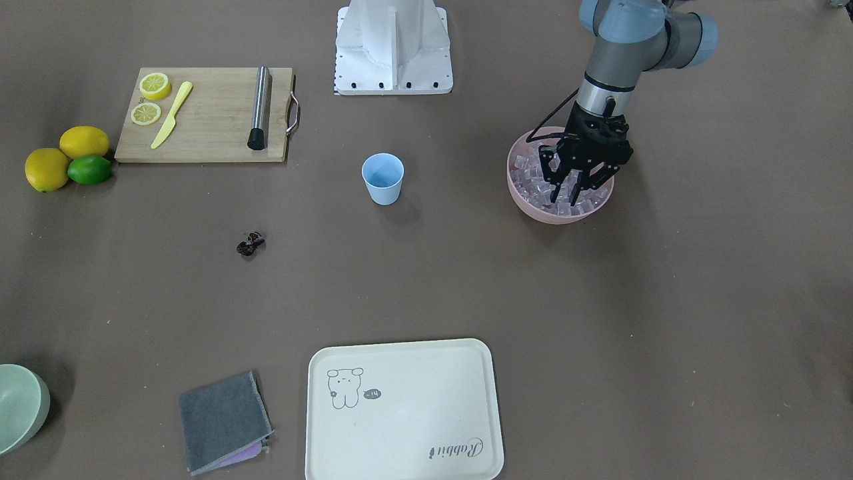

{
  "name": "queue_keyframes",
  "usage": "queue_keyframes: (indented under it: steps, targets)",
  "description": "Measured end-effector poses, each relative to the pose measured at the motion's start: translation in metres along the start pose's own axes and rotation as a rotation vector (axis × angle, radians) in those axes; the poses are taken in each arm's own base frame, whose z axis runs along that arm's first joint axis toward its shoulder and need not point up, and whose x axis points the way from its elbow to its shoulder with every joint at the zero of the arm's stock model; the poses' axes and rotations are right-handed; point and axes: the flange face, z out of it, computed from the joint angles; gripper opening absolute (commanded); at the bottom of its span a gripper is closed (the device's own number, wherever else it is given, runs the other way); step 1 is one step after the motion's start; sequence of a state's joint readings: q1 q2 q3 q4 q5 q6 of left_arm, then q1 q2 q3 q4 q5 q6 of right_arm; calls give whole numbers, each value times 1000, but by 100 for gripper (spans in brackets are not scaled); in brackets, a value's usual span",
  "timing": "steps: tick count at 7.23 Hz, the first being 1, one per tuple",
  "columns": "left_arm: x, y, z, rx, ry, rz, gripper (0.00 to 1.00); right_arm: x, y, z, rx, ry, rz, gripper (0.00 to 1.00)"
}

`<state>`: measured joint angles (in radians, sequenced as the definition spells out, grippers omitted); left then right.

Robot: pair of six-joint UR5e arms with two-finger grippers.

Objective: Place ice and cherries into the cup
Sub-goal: 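Lower the left gripper into the bowl and grasp another ice cube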

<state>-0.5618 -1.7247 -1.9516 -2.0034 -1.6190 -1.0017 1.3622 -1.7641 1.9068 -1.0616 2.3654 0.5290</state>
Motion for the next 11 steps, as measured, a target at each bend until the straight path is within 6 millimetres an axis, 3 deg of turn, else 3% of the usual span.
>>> queue_keyframes:
  steps: [1, 4, 5, 7, 11]
  targets:
    - [0, -1, -1, 1, 1, -1, 0, 0, 0, 0, 0, 0, 0, 100]
    - [1, -4, -10, 13, 14, -3, 0, 0, -1, 0, 1, 0, -2, 100]
    - [3, -6, -14, 18, 21, -3, 28, -1, -1, 0, 1, -1, -2, 100]
    - [3, -5, -12, 15, 18, -4, 40, 0, -1, 0, 1, 0, -2, 100]
    - [10, -7, 3, 5, 12, -3, 46, -1, -1, 0, 1, -1, -2, 100]
